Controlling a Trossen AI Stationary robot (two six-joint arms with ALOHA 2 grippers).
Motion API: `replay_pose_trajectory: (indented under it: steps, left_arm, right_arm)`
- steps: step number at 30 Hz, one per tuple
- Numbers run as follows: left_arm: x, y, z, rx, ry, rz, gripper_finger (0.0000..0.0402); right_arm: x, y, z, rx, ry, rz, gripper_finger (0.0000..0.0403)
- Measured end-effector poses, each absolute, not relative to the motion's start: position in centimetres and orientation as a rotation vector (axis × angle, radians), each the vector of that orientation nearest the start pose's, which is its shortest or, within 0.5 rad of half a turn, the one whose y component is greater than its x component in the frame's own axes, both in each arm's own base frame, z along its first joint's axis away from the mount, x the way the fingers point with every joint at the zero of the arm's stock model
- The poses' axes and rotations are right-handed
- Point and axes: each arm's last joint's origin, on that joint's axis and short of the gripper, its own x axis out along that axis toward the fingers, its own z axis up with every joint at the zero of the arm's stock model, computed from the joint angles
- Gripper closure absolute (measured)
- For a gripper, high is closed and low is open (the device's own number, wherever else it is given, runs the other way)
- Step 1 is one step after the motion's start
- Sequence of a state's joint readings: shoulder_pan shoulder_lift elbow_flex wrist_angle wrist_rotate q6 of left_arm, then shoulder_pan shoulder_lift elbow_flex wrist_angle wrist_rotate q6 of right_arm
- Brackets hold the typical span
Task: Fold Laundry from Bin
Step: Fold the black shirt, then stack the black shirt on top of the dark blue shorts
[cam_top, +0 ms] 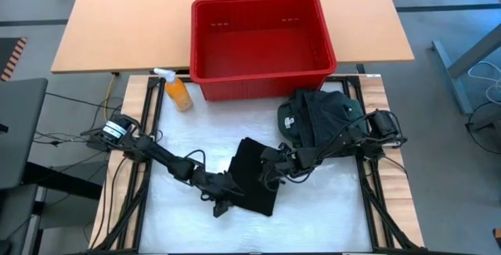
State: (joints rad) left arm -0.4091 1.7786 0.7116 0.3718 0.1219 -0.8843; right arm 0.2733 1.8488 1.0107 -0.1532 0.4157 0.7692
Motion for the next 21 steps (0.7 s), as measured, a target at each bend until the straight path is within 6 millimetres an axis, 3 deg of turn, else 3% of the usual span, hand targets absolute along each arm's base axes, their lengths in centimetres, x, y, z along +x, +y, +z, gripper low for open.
replay_pose_trajectory:
  steps: [6,9,13,17,21]
  left_arm:
    - [28.9,-12.7,11.7,-0.71,0.931,-0.238,0.0401]
    - [28.3,-11.2,13.0,-0.626,0.972,-0.279,0.0401]
    - [27.6,-9.0,16.6,-0.532,0.884,-0.344,0.0401]
    - [26.8,-7.7,20.0,-0.522,0.754,-0.35,0.0402]
    - [26.0,-6.6,20.7,-0.625,0.684,-0.132,0.04]
  right_arm:
    - [34.3,8.4,14.9,0.413,0.807,-0.44,0.0382]
    - [34.2,8.2,18.2,0.539,0.701,-0.434,0.0379]
    - [32.6,8.7,22.2,0.745,0.562,-0.478,0.036]
    - [30.7,10.7,22.8,0.895,0.569,-0.541,0.0325]
    - [29.4,12.5,21.8,0.985,0.585,-0.632,0.027]
